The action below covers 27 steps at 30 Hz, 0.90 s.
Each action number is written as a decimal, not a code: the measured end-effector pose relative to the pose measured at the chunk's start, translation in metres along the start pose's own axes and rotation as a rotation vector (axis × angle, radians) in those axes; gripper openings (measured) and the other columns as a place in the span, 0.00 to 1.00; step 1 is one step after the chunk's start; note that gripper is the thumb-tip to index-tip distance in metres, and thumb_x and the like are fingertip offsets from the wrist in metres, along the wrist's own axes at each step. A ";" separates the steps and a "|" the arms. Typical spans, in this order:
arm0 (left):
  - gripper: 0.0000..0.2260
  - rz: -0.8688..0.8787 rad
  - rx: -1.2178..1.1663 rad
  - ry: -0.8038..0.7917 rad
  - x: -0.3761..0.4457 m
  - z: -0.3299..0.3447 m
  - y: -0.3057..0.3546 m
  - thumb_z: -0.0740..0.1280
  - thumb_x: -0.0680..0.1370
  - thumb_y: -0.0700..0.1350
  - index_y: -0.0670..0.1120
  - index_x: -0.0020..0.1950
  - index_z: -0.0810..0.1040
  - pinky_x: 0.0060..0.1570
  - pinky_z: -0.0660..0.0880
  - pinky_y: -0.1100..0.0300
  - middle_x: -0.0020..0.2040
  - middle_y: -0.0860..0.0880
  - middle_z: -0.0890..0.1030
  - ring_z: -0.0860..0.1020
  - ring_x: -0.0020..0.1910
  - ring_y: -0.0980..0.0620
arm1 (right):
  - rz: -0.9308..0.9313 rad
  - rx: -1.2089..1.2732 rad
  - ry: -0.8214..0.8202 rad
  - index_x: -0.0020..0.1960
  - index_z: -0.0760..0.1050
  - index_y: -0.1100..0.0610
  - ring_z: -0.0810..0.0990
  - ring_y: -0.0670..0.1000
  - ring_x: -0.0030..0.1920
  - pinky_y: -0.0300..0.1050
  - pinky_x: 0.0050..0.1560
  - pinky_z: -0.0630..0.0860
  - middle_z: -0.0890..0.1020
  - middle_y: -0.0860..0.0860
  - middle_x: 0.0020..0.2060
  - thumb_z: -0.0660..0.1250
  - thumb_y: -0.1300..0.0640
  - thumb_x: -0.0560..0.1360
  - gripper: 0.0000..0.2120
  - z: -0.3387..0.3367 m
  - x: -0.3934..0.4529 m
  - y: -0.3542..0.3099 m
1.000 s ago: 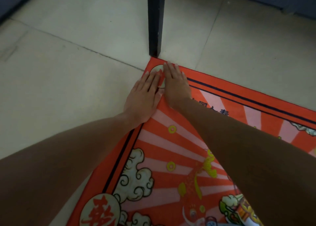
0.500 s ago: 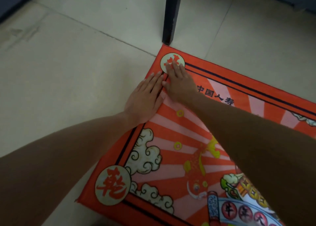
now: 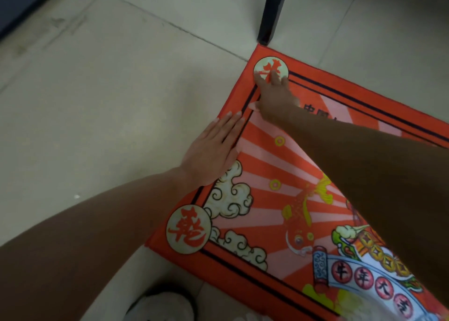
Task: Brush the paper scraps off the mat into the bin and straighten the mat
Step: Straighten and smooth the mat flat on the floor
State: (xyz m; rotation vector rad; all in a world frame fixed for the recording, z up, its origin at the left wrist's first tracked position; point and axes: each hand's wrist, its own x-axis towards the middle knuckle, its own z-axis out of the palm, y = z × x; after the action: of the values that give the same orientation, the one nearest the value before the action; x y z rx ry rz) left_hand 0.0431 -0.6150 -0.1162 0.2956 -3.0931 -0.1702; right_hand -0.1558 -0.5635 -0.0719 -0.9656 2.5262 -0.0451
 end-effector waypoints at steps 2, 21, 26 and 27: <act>0.27 0.034 0.006 -0.006 -0.008 0.000 0.000 0.47 0.84 0.53 0.41 0.80 0.52 0.78 0.49 0.52 0.81 0.45 0.54 0.50 0.80 0.49 | -0.019 -0.034 0.084 0.78 0.50 0.45 0.50 0.59 0.77 0.63 0.65 0.66 0.51 0.52 0.78 0.64 0.61 0.79 0.35 0.002 -0.005 -0.006; 0.23 -0.049 -0.060 0.061 -0.038 0.001 0.015 0.50 0.84 0.53 0.49 0.79 0.60 0.75 0.60 0.50 0.78 0.47 0.63 0.58 0.78 0.46 | -0.139 -0.015 0.183 0.73 0.63 0.55 0.66 0.59 0.67 0.56 0.60 0.72 0.67 0.55 0.69 0.68 0.47 0.75 0.30 0.014 -0.053 -0.016; 0.25 -0.031 -0.054 0.022 -0.049 0.002 0.015 0.49 0.85 0.52 0.46 0.81 0.52 0.77 0.54 0.51 0.81 0.48 0.52 0.49 0.80 0.50 | -0.141 -0.103 0.063 0.79 0.42 0.56 0.47 0.58 0.77 0.55 0.75 0.56 0.47 0.53 0.78 0.54 0.45 0.82 0.34 0.037 -0.069 -0.020; 0.25 -0.024 -0.053 0.014 -0.052 0.003 0.014 0.49 0.85 0.52 0.46 0.81 0.51 0.77 0.53 0.51 0.81 0.48 0.50 0.48 0.80 0.50 | -0.131 -0.115 0.035 0.79 0.38 0.56 0.44 0.58 0.78 0.55 0.76 0.52 0.43 0.53 0.78 0.52 0.43 0.82 0.35 0.039 -0.070 -0.020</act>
State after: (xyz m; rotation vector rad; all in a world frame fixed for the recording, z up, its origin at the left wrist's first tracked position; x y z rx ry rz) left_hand 0.0911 -0.5909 -0.1183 0.3306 -3.0665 -0.2486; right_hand -0.0812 -0.5291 -0.0767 -1.1843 2.5164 0.0447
